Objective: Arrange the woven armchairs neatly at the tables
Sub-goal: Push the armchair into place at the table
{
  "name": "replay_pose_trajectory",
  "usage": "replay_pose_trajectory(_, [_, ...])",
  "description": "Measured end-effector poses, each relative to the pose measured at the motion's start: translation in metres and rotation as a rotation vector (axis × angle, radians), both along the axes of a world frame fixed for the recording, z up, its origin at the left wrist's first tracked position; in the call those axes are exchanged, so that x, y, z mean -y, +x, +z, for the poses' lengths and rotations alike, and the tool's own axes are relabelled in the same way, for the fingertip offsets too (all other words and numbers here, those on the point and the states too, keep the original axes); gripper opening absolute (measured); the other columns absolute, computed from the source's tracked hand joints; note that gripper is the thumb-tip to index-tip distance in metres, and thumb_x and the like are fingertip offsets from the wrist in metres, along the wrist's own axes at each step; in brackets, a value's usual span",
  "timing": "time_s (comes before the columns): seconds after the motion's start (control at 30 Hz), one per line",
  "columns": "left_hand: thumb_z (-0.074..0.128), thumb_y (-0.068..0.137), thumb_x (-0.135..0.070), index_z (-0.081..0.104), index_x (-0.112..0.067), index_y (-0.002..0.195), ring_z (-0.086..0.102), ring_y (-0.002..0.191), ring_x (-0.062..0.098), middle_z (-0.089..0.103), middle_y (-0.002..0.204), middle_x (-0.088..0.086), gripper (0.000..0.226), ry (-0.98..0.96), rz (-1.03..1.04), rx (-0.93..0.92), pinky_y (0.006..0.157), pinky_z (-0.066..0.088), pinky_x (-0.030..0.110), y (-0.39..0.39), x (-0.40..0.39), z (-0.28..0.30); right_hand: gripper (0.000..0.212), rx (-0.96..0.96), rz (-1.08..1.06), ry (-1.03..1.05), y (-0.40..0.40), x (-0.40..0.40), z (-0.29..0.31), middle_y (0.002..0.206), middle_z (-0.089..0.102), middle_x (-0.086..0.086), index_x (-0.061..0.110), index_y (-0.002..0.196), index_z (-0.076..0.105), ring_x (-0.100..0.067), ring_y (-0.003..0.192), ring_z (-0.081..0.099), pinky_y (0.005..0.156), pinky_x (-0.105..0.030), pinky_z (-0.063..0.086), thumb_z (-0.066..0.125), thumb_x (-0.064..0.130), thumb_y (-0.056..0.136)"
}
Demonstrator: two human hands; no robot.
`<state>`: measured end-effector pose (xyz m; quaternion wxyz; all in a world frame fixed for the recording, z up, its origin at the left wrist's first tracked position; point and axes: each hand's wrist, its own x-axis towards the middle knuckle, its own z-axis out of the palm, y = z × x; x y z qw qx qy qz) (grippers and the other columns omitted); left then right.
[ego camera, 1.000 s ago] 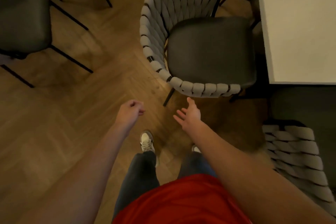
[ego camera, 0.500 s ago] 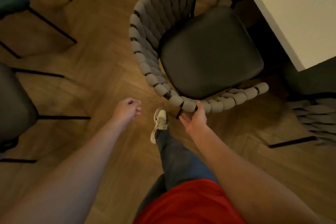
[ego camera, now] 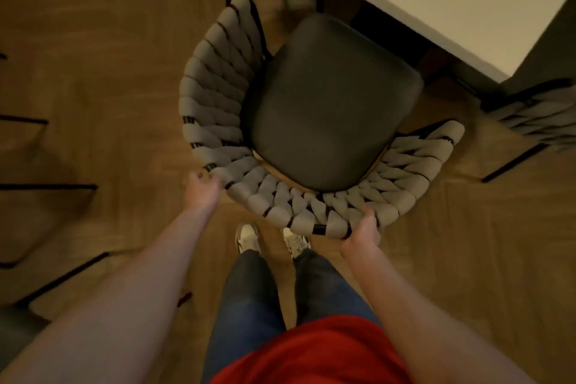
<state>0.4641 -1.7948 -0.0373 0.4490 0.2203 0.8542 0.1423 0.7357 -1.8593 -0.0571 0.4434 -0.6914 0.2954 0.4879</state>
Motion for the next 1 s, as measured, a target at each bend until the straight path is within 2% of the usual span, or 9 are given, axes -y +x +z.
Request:
replay_pose_trajectory(0.1, [0.056, 0.096, -0.039, 0.039, -0.014, 0.14, 0.055, 0.116, 0.035, 0.054, 0.133, 0.011, 0.053, 0.029, -0.015, -0.035, 0.1, 0.048, 0.054, -0.016, -0.04, -0.004, 0.063, 0.053, -0.096, -0.031, -0.007, -0.001, -0.003, 0.126, 0.06, -0.012, 0.014, 0.141, 0.044, -0.032, 0.105, 0.064, 0.09, -0.05, 0.056, 0.071, 0.031, 0.087])
replay_pose_trajectory(0.27, [0.058, 0.097, -0.038, 0.039, -0.009, 0.141, 0.053, 0.12, 0.037, 0.052, 0.137, 0.016, 0.057, 0.027, 0.02, -0.036, 0.102, 0.047, 0.051, -0.037, -0.103, -0.012, 0.058, 0.144, -0.249, 0.006, -0.025, -0.003, -0.009, 0.123, 0.063, -0.012, 0.015, 0.128, 0.051, -0.031, 0.104, 0.065, 0.089, -0.052, 0.056, 0.076, 0.029, 0.077])
replay_pose_trajectory(0.37, [0.06, 0.096, -0.042, 0.042, -0.01, 0.14, 0.056, 0.118, 0.035, 0.053, 0.136, 0.014, 0.058, 0.038, 0.008, 0.007, 0.098, 0.049, 0.045, -0.049, -0.134, -0.015, 0.052, 0.223, -0.299, 0.033, -0.043, 0.002, -0.01, 0.121, 0.063, -0.011, 0.018, 0.131, 0.051, -0.029, 0.104, 0.066, 0.088, -0.049, 0.057, 0.071, 0.017, 0.083])
replay_pose_trajectory(0.43, [0.06, 0.096, -0.041, 0.042, -0.01, 0.141, 0.056, 0.119, 0.033, 0.054, 0.136, 0.012, 0.058, 0.049, -0.012, 0.029, 0.092, 0.049, 0.039, -0.054, -0.151, -0.013, 0.057, 0.273, -0.308, 0.033, -0.054, 0.001, -0.01, 0.125, 0.061, -0.009, 0.021, 0.137, 0.046, -0.029, 0.108, 0.063, 0.092, -0.051, 0.055, 0.071, 0.015, 0.086])
replay_pose_trajectory(0.5, [0.062, 0.095, -0.04, 0.043, -0.011, 0.14, 0.057, 0.117, 0.032, 0.055, 0.136, 0.011, 0.057, 0.062, -0.037, 0.054, 0.092, 0.05, 0.041, -0.059, -0.163, -0.012, 0.06, 0.33, -0.284, 0.006, -0.06, -0.002, -0.01, 0.128, 0.059, -0.007, 0.023, 0.14, 0.043, -0.028, 0.112, 0.061, 0.095, -0.051, 0.053, 0.072, 0.019, 0.087])
replay_pose_trajectory(0.67, [0.064, 0.096, -0.03, 0.054, -0.009, 0.129, 0.06, 0.108, 0.032, 0.062, 0.125, 0.011, 0.04, 0.08, -0.102, 0.063, 0.093, 0.052, 0.045, -0.066, -0.169, -0.013, 0.042, 0.402, -0.245, -0.003, -0.064, -0.001, -0.015, 0.126, 0.06, -0.005, 0.025, 0.134, 0.046, -0.029, 0.116, 0.06, 0.099, -0.052, 0.05, 0.062, 0.02, 0.096])
replay_pose_trajectory(0.8, [0.062, 0.096, -0.031, 0.054, -0.007, 0.129, 0.059, 0.11, 0.035, 0.061, 0.126, 0.014, 0.042, 0.068, -0.127, 0.013, 0.095, 0.051, 0.047, -0.07, -0.173, -0.01, 0.037, 0.388, -0.245, 0.037, -0.07, -0.004, -0.014, 0.112, 0.062, 0.002, 0.025, 0.132, 0.048, -0.027, 0.11, 0.061, 0.098, -0.051, 0.051, 0.06, 0.018, 0.097])
replay_pose_trajectory(1.0, [0.061, 0.097, -0.032, 0.051, -0.006, 0.133, 0.057, 0.116, 0.037, 0.058, 0.132, 0.017, 0.046, 0.066, -0.165, -0.06, 0.096, 0.049, 0.046, -0.081, -0.188, -0.01, 0.042, 0.36, -0.274, 0.087, -0.083, -0.015, -0.014, 0.113, 0.062, 0.0, 0.018, 0.137, 0.047, -0.025, 0.106, 0.061, 0.095, -0.048, 0.052, 0.06, 0.014, 0.097])
